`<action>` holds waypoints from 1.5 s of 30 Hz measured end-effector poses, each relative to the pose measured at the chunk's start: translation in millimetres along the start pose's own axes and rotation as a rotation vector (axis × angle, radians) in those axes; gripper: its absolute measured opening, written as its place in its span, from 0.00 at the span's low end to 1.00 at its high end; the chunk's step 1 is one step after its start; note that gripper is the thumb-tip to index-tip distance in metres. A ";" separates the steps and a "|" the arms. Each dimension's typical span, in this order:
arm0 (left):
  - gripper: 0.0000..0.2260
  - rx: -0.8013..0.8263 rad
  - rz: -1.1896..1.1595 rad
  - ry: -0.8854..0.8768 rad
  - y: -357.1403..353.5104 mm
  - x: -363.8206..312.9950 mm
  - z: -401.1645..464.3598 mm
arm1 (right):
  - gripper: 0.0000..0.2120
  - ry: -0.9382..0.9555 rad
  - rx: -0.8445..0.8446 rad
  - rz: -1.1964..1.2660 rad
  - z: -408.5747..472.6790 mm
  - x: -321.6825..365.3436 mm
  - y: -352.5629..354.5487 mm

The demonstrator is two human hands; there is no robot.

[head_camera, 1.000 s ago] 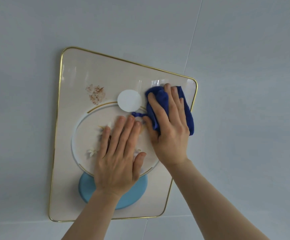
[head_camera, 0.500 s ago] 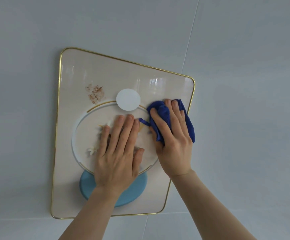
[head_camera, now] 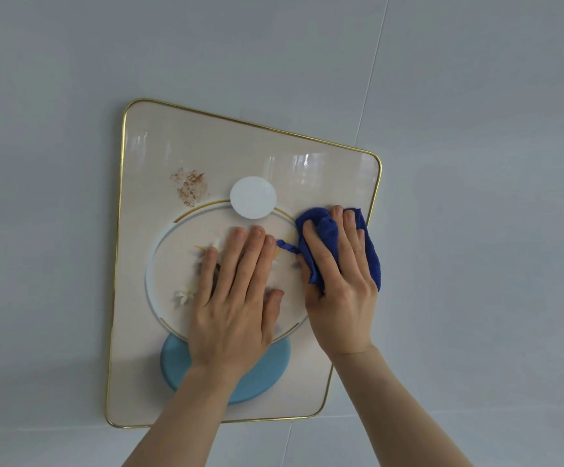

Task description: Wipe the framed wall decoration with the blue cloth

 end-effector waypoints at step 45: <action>0.36 0.071 -0.161 0.189 64.0 149.5 44.9 | 0.20 -0.486 0.114 0.474 67.0 63.7 45.9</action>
Point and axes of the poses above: each hand's wrist, its own z-axis towards the middle knuckle, its own y-axis out of the back of the hand, x = y × z, the point moved 8 cm from there along z, towards the middle knuckle, and after that the axes turned 5 degrees about -y, right-handed, at the moved point
